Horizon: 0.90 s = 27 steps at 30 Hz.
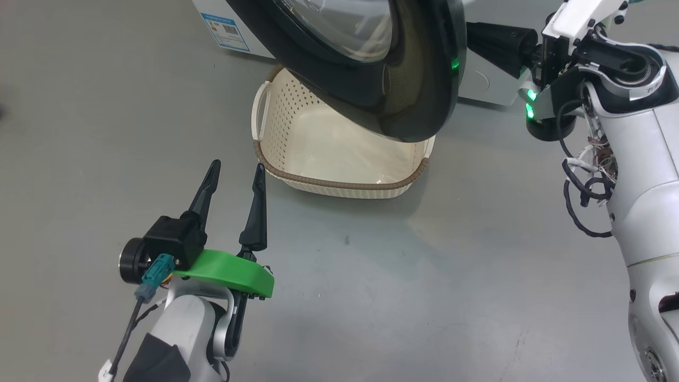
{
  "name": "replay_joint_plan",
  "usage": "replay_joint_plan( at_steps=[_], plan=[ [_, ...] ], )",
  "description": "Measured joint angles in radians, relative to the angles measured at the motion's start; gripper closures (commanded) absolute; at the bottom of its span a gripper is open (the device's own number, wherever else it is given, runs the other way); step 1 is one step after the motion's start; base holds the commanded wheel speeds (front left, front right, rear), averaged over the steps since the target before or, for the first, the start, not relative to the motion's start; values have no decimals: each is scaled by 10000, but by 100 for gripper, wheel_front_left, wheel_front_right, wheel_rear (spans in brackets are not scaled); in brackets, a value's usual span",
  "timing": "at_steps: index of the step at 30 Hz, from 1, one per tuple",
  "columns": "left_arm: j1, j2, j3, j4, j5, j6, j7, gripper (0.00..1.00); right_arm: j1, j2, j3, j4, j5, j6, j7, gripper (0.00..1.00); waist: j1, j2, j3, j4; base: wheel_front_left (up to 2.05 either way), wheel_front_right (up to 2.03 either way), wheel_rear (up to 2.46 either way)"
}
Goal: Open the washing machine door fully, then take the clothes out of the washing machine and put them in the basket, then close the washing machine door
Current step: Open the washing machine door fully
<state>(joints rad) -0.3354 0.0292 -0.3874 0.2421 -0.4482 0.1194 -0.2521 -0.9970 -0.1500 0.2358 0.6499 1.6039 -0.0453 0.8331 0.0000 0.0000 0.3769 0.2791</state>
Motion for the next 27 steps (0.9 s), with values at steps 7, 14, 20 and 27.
replay_joint_plan(
  at_steps=[7, 14, 20, 27],
  plan=[
    [147, 0, -4, 29, 0, 0, 0, 0, 368, 224, 40, 2, 98, -13, 165, 100, 0, 0, -266, 52, 0, 0, 0],
    [289, 2, 44, 12, 0, 0, 0, 0, 604, 449, 182, -79, 334, -117, 313, 100, 0, 0, -376, 109, 0, 0, 0],
    [290, 2, 96, -23, 2, 0, 0, 0, 674, 573, 424, -238, 420, -190, 430, 100, 0, 0, -376, 141, 0, 0, 0],
    [294, 2, 105, -58, 2, 0, 0, 0, 886, 700, 798, -662, 717, -190, 640, 100, 0, 0, -359, 191, 0, 0, 0]
  ],
)
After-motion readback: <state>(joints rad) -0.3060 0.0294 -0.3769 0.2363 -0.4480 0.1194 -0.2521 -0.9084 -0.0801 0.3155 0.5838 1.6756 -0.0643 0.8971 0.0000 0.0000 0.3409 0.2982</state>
